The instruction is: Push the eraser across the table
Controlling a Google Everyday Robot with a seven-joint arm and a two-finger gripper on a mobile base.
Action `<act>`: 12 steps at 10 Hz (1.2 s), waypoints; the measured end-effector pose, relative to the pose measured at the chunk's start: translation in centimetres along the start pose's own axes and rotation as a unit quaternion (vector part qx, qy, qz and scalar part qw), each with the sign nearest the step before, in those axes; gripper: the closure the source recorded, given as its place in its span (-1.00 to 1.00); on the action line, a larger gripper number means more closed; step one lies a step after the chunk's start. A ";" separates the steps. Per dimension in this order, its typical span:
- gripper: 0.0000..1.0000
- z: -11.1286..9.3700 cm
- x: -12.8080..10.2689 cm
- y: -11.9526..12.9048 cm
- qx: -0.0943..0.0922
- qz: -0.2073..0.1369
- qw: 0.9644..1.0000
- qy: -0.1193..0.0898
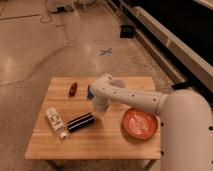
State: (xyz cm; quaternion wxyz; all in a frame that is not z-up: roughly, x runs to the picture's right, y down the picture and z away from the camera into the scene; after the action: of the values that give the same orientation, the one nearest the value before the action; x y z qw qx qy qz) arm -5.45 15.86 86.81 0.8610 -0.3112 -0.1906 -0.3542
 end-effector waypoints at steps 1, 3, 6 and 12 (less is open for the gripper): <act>0.46 0.0 -0.2 -0.4 0.004 0.001 1.000 0.002; 0.46 0.0 0.7 0.2 0.002 -0.006 1.000 -0.002; 0.46 0.2 0.0 0.1 0.000 -0.016 1.000 0.008; 0.46 0.3 -0.5 -0.6 -0.002 -0.022 1.000 0.008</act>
State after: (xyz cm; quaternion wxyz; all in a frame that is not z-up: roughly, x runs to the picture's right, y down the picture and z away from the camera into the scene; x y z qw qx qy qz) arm -6.29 15.93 86.97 0.8542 -0.3056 -0.1895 -0.3756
